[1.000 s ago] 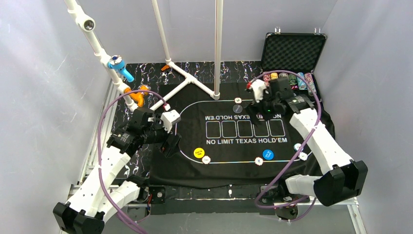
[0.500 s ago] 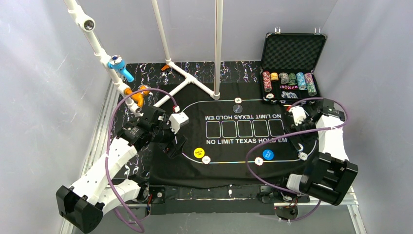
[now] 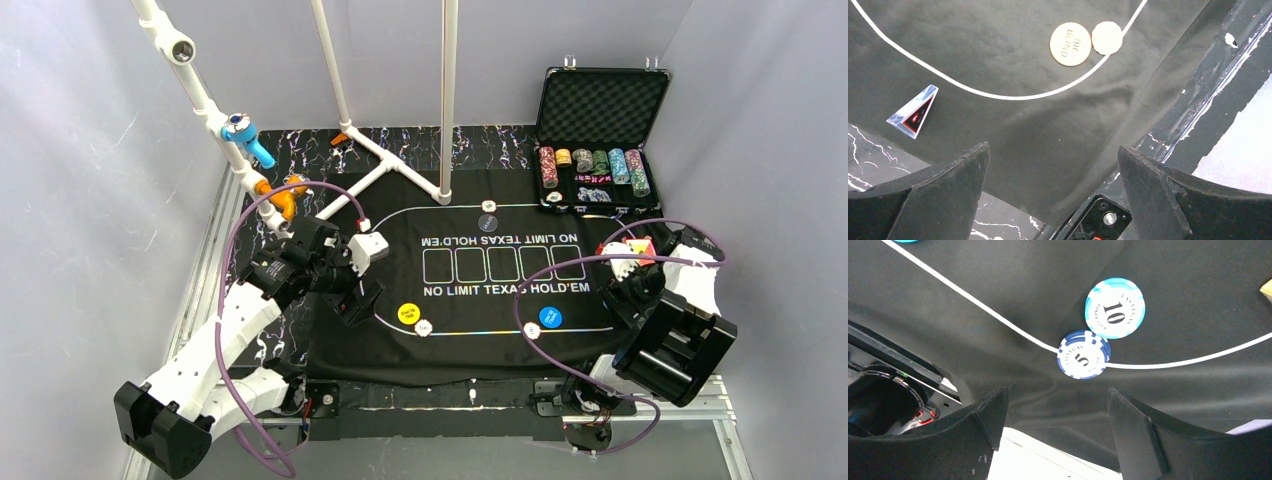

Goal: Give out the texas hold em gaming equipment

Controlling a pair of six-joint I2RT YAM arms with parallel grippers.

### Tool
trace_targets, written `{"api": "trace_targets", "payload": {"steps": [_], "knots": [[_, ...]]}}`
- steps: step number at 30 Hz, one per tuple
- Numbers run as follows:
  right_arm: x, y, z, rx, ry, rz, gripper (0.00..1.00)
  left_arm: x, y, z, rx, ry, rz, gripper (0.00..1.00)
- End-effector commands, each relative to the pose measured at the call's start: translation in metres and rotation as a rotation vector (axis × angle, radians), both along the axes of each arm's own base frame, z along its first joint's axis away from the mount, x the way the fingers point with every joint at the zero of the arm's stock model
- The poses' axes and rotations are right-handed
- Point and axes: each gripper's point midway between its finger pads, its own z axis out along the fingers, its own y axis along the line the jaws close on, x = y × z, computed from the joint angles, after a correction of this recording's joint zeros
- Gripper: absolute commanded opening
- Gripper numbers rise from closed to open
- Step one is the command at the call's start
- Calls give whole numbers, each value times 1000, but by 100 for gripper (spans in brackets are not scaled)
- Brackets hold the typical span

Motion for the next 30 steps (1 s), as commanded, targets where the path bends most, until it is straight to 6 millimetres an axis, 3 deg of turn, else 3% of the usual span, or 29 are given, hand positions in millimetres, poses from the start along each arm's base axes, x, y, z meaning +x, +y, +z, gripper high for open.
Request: {"api": "trace_targets", "payload": {"steps": [1, 9, 30], "knots": [[7, -6, -2, -21, -44, 87, 78, -7, 0, 6, -14, 0, -17, 99], [10, -15, -14, -25, -20, 93, 72, -10, -3, 6, -31, 6, -28, 99], [11, -17, -40, -11, 3, 77, 70, -8, -6, 9, -41, 11, -28, 99]]}}
